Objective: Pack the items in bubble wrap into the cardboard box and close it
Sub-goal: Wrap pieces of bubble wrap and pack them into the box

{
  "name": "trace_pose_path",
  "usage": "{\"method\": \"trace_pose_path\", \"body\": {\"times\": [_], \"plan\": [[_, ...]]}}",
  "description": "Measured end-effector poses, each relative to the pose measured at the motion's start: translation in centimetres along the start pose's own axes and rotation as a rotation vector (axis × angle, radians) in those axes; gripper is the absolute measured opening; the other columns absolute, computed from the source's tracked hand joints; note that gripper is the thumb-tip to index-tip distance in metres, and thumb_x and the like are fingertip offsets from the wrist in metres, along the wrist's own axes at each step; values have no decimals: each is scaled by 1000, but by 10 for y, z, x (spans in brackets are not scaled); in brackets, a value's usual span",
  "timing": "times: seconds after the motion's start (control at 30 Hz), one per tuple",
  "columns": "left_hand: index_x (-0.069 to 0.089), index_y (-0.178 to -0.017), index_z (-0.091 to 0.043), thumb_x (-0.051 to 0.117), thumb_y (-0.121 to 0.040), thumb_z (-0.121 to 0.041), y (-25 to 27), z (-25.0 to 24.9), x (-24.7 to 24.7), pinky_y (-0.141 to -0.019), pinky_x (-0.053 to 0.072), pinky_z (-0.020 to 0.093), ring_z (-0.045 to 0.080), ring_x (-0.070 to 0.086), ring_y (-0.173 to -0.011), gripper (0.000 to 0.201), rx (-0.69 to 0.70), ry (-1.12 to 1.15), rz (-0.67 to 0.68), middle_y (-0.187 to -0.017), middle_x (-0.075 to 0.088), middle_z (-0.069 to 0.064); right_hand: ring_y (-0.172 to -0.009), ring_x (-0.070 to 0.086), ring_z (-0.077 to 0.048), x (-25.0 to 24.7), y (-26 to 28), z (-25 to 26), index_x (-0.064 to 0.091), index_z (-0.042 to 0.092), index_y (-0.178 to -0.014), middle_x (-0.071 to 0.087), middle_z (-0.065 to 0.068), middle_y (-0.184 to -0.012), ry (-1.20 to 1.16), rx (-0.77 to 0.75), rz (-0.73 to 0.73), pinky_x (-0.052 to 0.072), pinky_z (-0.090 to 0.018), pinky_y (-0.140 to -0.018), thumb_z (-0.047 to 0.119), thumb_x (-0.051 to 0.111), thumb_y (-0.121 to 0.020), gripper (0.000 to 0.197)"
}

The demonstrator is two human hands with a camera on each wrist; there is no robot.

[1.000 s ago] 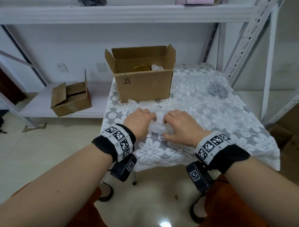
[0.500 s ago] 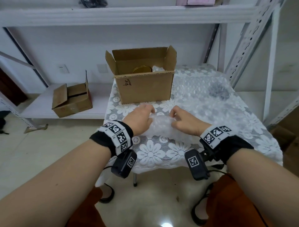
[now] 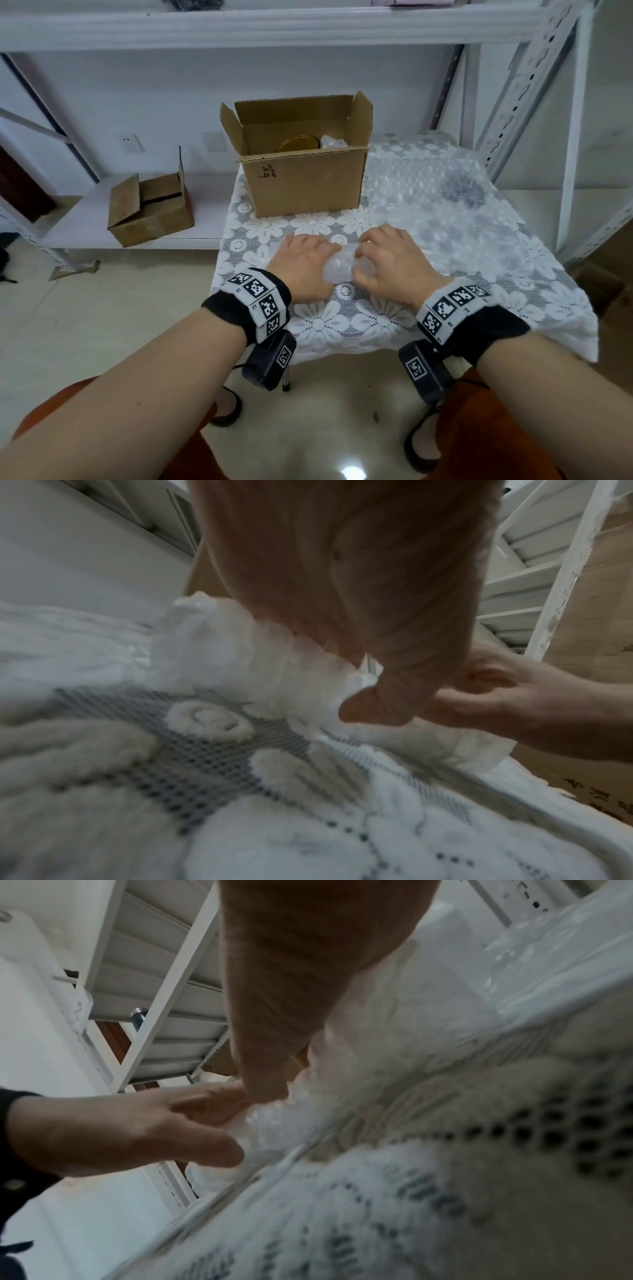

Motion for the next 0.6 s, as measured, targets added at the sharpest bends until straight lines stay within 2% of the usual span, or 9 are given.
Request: {"method": "trace_pose_path", "body": {"times": [0.07,0.13,0.23,0.3,0.4,0.47,0.53,0.6], "plan": [[21,-147,-32,65,-73,-35,0,6,6,-118,12,50,21,22,-138,86,-36,-15,31,-149,28,-2,-119,40,-19,5,5,0,59,21,-118,51,2,-126,43,-12,66,27,-38,-106,57,49,-82,52],[24,-145,-34,66,-75,-32,-2,7,3,-116,16,51,22,26,-135,82,-68,8,-7,-146,33,-2,-123,37,-19,7,9,-1,50,26,-127,45,4,-134,34,-4,98,27,-40,-107,56,56,-78,57],[33,-139,-33,63,-80,-36,-5,6,-6,-108,30,50,24,38,-126,66,-97,51,-78,-135,45,1,-114,41,-19,4,10,-7,44,28,-129,45,3,-129,-21,54,109,37,-36,-97,36,62,-79,54],[36,-138,-32,67,-79,-35,-5,10,-11,-102,37,44,24,44,-120,67,-111,148,-95,-129,50,2,-109,46,-19,-3,10,-10,42,29,-130,48,2,-123,-109,115,101,43,-33,-87,37,62,-79,55],[41,-137,-26,68,-80,-27,0,23,-30,-92,41,30,18,50,-114,63,-161,459,-200,-131,54,2,-104,53,-18,-23,8,-21,39,28,-136,50,3,-124,-424,269,-14,47,-35,-84,39,63,-80,62],[46,-134,-22,65,-84,-26,2,30,-42,-91,40,27,15,51,-110,53,-205,646,-274,-129,55,0,-104,52,-15,-39,6,-24,39,25,-136,49,5,-121,-639,336,-144,45,-32,-86,35,66,-82,62],[48,-131,-20,61,-88,-26,4,36,-44,-96,44,32,17,52,-112,45,-270,894,-306,-126,56,1,-107,48,-9,-47,1,-21,43,22,-133,48,10,-119,-831,368,-230,40,-26,-88,35,66,-85,55],[46,-132,-20,57,-92,-24,5,39,-38,-95,50,41,22,56,-110,42,-341,1191,-311,-125,56,5,-110,50,-9,-50,-5,-15,50,20,-125,52,9,-121,-1016,381,-298,43,-28,-93,36,57,-91,38]]}}
Point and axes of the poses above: each hand's wrist, its own y-axis away from the middle knuckle, its own x-axis out of the palm, z = x × y, the point moved 10 cm from there along -y, towards the middle knuckle
